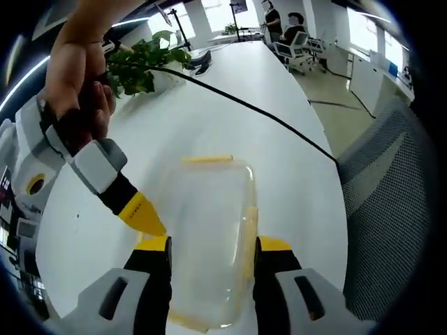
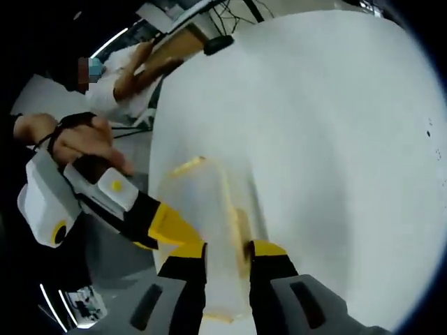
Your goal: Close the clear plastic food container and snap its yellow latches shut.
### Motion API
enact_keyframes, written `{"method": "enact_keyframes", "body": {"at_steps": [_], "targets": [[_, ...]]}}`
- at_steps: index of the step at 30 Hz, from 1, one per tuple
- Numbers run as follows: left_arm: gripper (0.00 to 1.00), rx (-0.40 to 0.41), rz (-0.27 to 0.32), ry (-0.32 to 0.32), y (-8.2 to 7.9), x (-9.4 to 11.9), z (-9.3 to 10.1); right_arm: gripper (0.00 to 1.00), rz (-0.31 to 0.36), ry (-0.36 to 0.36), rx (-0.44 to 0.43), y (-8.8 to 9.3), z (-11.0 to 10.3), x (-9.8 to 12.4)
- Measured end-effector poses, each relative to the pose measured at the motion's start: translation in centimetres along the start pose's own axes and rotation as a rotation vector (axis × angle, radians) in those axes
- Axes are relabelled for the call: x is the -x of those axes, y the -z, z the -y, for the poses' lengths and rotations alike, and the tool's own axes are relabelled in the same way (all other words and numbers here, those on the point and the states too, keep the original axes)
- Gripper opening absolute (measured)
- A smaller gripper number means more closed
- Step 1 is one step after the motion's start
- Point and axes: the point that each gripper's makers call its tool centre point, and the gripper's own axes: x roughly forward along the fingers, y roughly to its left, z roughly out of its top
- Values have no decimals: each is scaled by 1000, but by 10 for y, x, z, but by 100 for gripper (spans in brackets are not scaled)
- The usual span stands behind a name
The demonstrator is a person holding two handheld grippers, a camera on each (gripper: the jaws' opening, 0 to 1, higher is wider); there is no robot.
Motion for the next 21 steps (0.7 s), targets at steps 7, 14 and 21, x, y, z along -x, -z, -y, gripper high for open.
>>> {"method": "enact_keyframes", "body": {"at_steps": [7,14,21], "targets": [[46,-11,-13,-14,0,1,-1,23,37,9,-6,0,6,2],[46,-19,-23,-14,-1,0,-1,24,53,9,-28,1,5,2],[47,-26,-28,-18,-1,0,-1,24,61,28,-39,1,6,3]]}}
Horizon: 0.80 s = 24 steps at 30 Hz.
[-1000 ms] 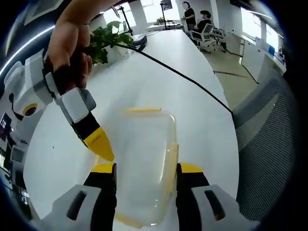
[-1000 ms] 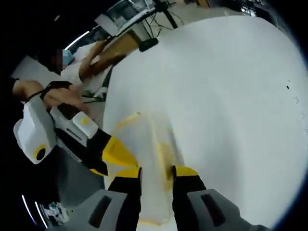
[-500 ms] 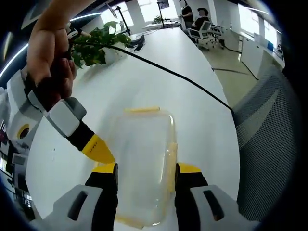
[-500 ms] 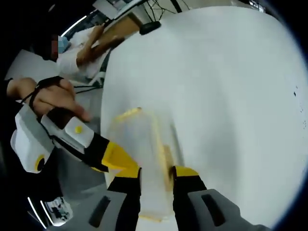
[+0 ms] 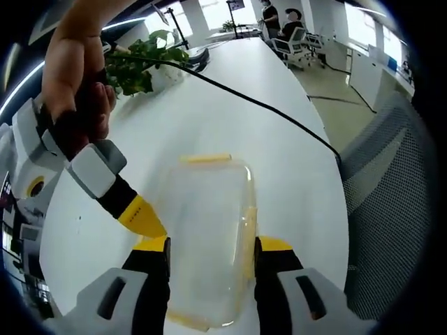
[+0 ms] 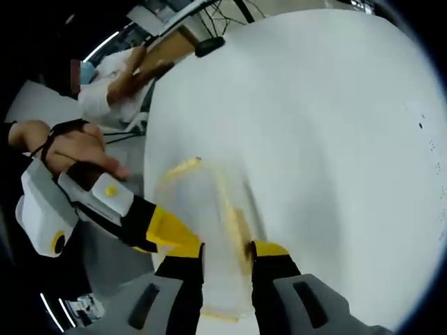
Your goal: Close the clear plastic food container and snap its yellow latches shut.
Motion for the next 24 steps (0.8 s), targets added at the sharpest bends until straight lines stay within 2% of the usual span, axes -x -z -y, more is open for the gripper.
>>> {"method": "enact_keyframes", "body": {"at_steps": [6,10,13,16,18,21,24], "targets": [[48,-6,0,0,-1,0,0,24,23,12,1,1,-1,1],[51,57,2,15,-1,2,0,24,27,17,10,0,1,1],[58,91,5,26,-2,3,3,24,49,19,35,-1,-3,5],[64,81,1,47,0,5,9,29,84,12,35,-2,-7,9],[67,90,5,49,0,6,10,35,101,37,61,-4,-7,10],[69,90,27,44,-5,11,10,37,83,88,120,3,-4,14],[75,116,46,51,-10,13,10,43,81,99,129,11,-6,17]]}}
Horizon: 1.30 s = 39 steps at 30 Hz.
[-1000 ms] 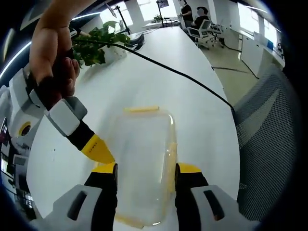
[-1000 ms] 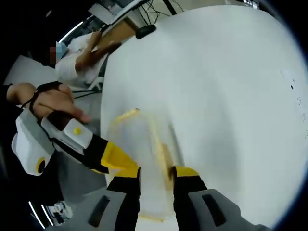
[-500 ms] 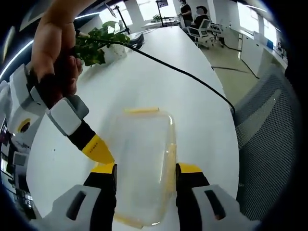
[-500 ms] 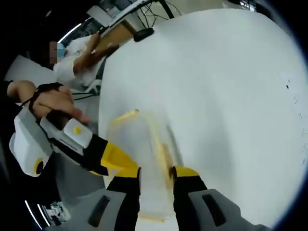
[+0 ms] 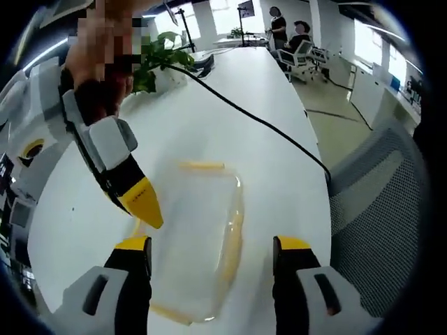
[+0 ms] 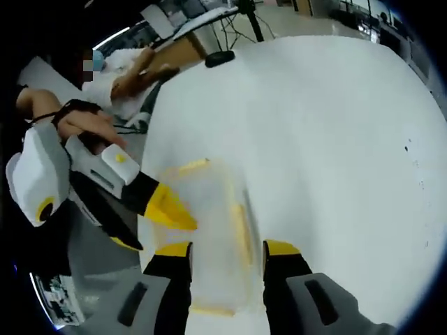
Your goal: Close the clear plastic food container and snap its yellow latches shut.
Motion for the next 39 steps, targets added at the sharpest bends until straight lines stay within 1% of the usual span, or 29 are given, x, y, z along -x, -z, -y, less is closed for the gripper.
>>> {"method": "enact_keyframes", "body": {"at_steps": [1,2,4,5,7,9,10,12,15,18,21,24,26,29,34,39], "targets": [[77,16,-2,6,1,0,0,45,7,12,5,2,0,1],[80,9,-1,4,1,0,-1,47,9,20,9,3,0,2],[81,-15,-9,-5,2,1,-4,50,17,35,17,7,-2,4],[82,-9,-6,-4,3,2,-5,52,18,38,20,8,-3,4],[87,25,-3,15,3,2,-3,55,15,45,30,12,-5,4],[91,18,-7,18,4,2,-1,56,1,61,42,18,-5,3],[91,6,-14,5,5,3,-3,57,-3,64,45,21,-6,3],[90,5,-18,14,5,4,-1,59,-1,75,50,24,-7,2],[90,15,-17,18,5,5,0,64,17,92,65,23,-8,1],[89,21,-23,25,6,7,-2,64,33,104,79,22,-12,2],[83,38,-24,43,8,10,-4,65,37,105,90,23,-15,1],[85,52,-37,67,12,12,-6,67,22,119,106,26,-18,1],[85,55,-46,82,15,13,-7,68,32,128,118,25,-20,1],[84,30,-66,85,18,14,-11,68,42,132,120,26,-25,0],[84,48,-69,109,18,12,-16,67,40,139,120,31,-29,-2],[83,20,-74,100,17,11,-24,65,61,141,90,32,-29,-1]]}}
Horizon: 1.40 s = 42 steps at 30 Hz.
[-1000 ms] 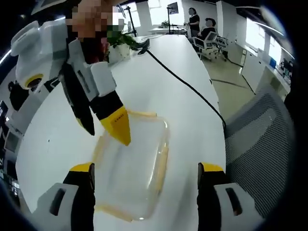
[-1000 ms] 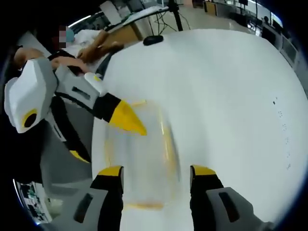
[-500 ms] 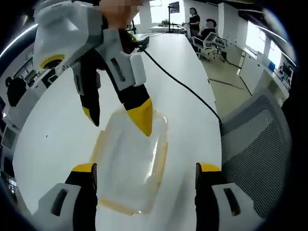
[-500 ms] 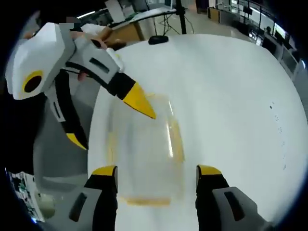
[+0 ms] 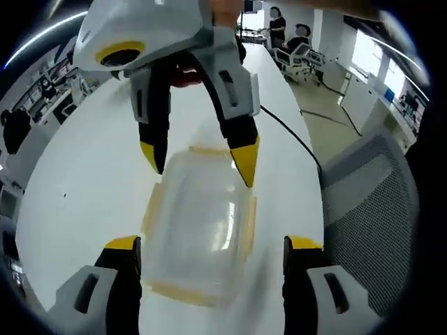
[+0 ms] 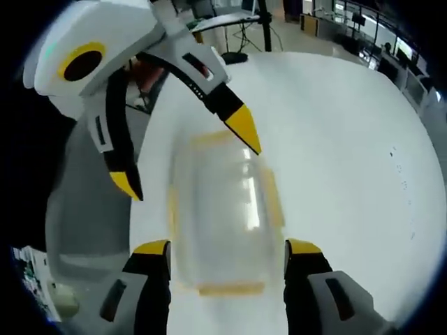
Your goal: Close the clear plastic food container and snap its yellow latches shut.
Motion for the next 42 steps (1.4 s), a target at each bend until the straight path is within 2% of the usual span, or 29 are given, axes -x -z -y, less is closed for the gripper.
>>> {"method": "enact_keyframes", "body": {"at_steps": [13,21,29,36,38,42], "targets": [[82,-17,-35,28,9,-4,-8,66,-10,21,14,2,-1,-3],[82,-20,-53,48,13,-8,-10,65,-46,34,55,7,2,-5],[81,-26,-74,60,19,-12,-12,68,-78,34,88,11,2,-11],[81,-35,-95,74,23,-15,-10,68,-66,35,67,9,4,-13],[81,-39,-98,73,23,-17,-11,68,-50,28,85,7,3,-14],[80,-38,-97,74,22,-17,-11,68,-49,25,50,6,3,-15]]}}
